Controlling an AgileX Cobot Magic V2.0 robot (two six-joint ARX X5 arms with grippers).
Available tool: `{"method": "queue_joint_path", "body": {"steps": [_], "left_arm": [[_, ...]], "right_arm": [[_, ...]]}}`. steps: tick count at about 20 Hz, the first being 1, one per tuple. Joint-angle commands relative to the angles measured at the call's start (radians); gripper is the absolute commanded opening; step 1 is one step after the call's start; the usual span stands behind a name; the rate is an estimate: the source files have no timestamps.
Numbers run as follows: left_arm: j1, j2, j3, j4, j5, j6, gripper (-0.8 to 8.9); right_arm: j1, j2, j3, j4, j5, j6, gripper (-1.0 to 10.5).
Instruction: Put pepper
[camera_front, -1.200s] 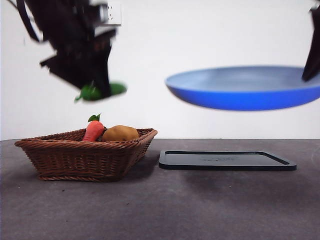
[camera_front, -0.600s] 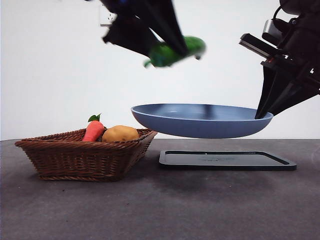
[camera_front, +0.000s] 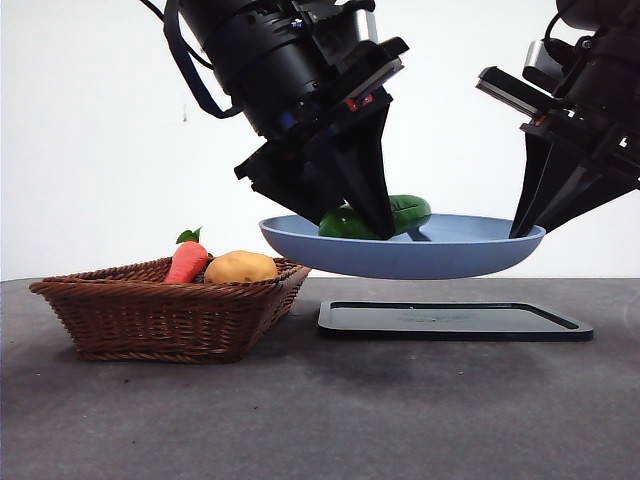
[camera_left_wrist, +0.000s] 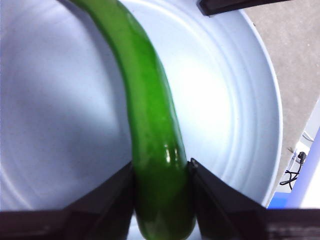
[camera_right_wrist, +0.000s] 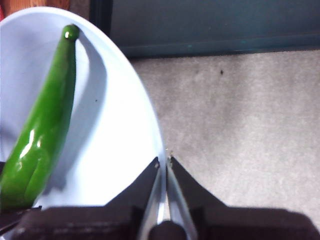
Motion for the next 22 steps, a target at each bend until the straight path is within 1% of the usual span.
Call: {"method": "queue_joint_path", "body": {"steps": [1,5,9,13,16,19,22], "left_arm": [[-0.010,0.021,0.016,0.003,0.003,-0.006,2.36],[-0.010,0.015,0.016,0.002,0.005,-0.006,2.36],[-0.010,-0.037,0.016,0.007,0.005,-0.005,2.36],[-0.008,-0.151,0.016,0.005,0.001,-0.005,2.36],[-0.008,-0.264,0.016,0.002,0.000,-0.002,2.36],[-0.008,-0.375,0.016,-0.014,-0.003,0.003,2.36],[-0.008,-0.467,0.016,-0.034,-0.004,0.003,2.36]], "right_arm": [[0.005,0.011,0.014,0.011,-0.003,0.010,0.0],[0.005,0.011,0.014,0.006,-0.002,0.014,0.0],[0.005,0.011,0.014,-0.015,0.002,0.015,0.0],[0.005,0.011,0.014,-0.014,0.003,0.041,0.0],[-0.018,0.011,0.021,-0.011,0.007,0.055,0.0],[-0.054,0.034,0.080,-0.016,0.042,0.055,0.0],[-0.097,0.100,0.169,-0.022,0.051,0.055,0.0]]}}
